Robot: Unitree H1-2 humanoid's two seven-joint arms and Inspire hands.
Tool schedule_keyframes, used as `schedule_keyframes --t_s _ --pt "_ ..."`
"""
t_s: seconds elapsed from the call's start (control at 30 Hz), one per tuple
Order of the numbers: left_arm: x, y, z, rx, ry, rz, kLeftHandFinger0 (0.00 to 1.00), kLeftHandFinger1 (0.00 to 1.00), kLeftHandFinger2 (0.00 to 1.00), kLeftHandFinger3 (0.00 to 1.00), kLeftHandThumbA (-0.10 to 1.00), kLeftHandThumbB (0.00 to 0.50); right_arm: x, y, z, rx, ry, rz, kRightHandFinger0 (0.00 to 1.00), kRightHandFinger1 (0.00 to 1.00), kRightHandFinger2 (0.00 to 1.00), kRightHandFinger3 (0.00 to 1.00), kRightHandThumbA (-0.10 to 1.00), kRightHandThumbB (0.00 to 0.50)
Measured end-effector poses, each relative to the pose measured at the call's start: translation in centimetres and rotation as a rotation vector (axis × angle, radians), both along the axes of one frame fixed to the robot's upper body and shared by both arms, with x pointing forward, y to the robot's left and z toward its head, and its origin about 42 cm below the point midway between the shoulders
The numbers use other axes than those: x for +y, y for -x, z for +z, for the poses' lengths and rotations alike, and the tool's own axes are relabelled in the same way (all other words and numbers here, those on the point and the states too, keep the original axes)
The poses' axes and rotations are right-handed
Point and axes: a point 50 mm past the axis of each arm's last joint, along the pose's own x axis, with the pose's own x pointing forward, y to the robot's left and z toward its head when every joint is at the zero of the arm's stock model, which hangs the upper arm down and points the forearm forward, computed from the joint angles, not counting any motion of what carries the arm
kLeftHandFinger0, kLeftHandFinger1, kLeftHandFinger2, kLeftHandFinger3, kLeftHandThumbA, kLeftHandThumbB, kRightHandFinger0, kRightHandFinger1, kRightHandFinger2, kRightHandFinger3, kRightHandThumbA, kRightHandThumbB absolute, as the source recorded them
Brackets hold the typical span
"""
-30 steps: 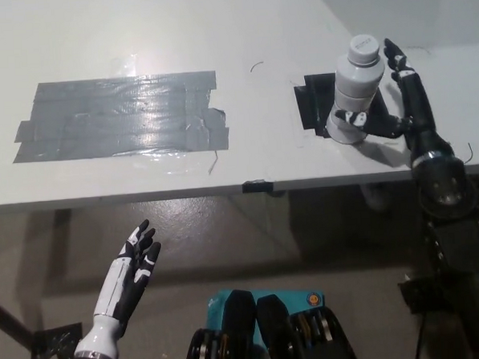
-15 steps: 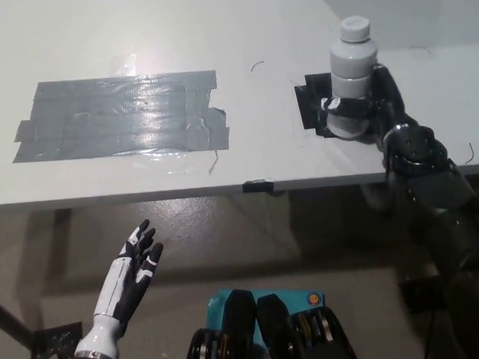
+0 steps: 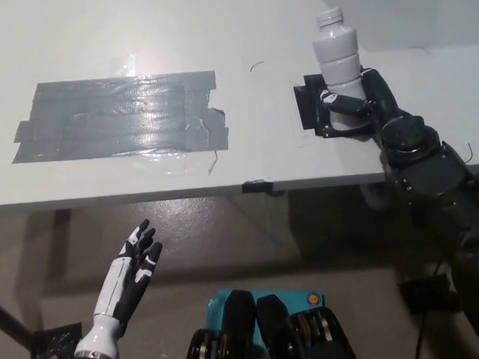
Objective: A white bottle is kept in the middle of the desk infront of the robot and the robot picks it up with its right hand and passes it to a person
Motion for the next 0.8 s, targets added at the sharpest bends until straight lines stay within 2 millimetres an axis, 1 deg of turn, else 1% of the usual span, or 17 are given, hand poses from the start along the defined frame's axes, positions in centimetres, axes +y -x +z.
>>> schedule_keyframes --t_s 0.1,0.17,0.27,0.3,0.33,0.37,0.4,0.47,0.5,0.53,0.57,0.6,0.63,0.67,0.7,0.73,0.8 --pt "0.0 0.0 0.0 0.0 -0.001 0.0 1.0 1.0 1.0 1.0 0.9 0.089 0.1 0.0 0.0 -0.006 0.001 0.002 0.27 0.66 0.91 0.81 -0.1 0.167" --pt "0.0 0.0 0.0 -0.001 -0.001 0.0 1.0 1.0 1.0 1.0 0.87 0.075 0.3 0.0 0.1 -0.02 0.008 0.007 0.23 0.62 0.88 0.83 -0.1 0.162" --pt "0.0 0.0 0.0 -0.001 -0.001 0.0 1.0 1.0 1.0 1.0 0.86 0.066 0.8 0.1 0.6 -0.054 0.002 0.021 0.24 0.62 0.86 0.82 -0.1 0.183" --pt "0.0 0.0 0.0 -0.001 -0.001 0.0 1.0 1.0 1.0 1.0 0.86 0.067 1.2 0.2 0.6 -0.063 -0.006 0.03 0.23 0.62 0.86 0.8 -0.1 0.184" --pt "0.0 0.0 0.0 -0.001 -0.001 0.0 1.0 1.0 1.0 1.0 0.85 0.069 1.6 0.4 0.7 -0.071 -0.015 0.039 0.2 0.62 0.88 0.84 -0.1 0.178" --pt "0.0 0.0 0.0 -0.001 -0.001 0.0 1.0 1.0 1.0 1.0 0.85 0.074 2.0 0.5 0.7 -0.078 -0.023 0.046 0.2 0.63 0.9 0.87 -0.1 0.182" --pt "0.0 0.0 0.0 -0.001 0.0 0.0 1.0 1.0 1.0 1.0 0.85 0.076 2.7 0.6 0.9 -0.09 -0.034 0.061 0.21 0.64 0.9 0.89 -0.1 0.174" --pt "0.0 0.0 0.0 -0.001 0.0 0.0 1.0 1.0 1.0 1.0 0.85 0.081 4.0 0.8 1.6 -0.117 -0.054 0.086 0.22 0.65 0.91 0.9 -0.1 0.169" --pt "0.0 0.0 0.1 -0.001 0.0 0.0 1.0 1.0 1.0 1.0 0.86 0.077 4.7 0.9 2.2 -0.133 -0.063 0.101 0.23 0.65 0.91 0.9 -0.1 0.179" --pt "0.0 0.0 0.1 -0.001 0.0 0.0 1.0 1.0 1.0 1.0 0.86 0.064 5.2 1.0 2.6 -0.143 -0.068 0.11 0.24 0.66 0.9 0.88 -0.1 0.189" --pt "0.0 0.0 0.1 -0.002 0.0 0.0 1.0 1.0 1.0 1.0 0.86 0.062 6.0 1.0 3.3 -0.163 -0.076 0.126 0.23 0.65 0.88 0.85 -0.1 0.189" --pt "0.0 0.0 0.1 -0.002 0.0 0.0 1.0 1.0 1.0 1.0 0.86 0.061 6.5 1.1 3.7 -0.175 -0.082 0.138 0.2 0.62 0.85 0.82 -0.1 0.2" --pt "0.0 0.0 0.1 -0.002 0.0 0.0 1.0 1.0 1.0 1.0 0.85 0.057 7.0 1.2 4.0 -0.181 -0.089 0.15 0.2 0.61 0.83 0.79 -0.1 0.217" --pt "0.0 0.0 0.1 -0.002 0.0 0.0 1.0 1.0 1.0 1.0 0.85 0.058 7.3 1.2 4.0 -0.18 -0.093 0.158 0.2 0.61 0.83 0.78 -0.1 0.215" --pt "0.0 0.0 0.1 -0.002 0.0 0.0 1.0 1.0 1.0 1.0 0.84 0.058 7.9 1.3 4.0 -0.174 -0.099 0.169 0.2 0.61 0.84 0.76 -0.1 0.214" --pt "0.0 0.0 0.1 -0.002 0.0 0.0 1.0 1.0 1.0 1.0 0.84 0.058 8.2 1.4 3.8 -0.165 -0.103 0.175 0.2 0.61 0.84 0.76 -0.1 0.214" --pt "0.0 0.0 0.1 -0.002 0.001 0.0 1.0 1.0 1.0 1.0 0.83 0.052 8.7 1.5 3.2 -0.141 -0.105 0.183 0.18 0.6 0.85 0.77 -0.1 0.198"
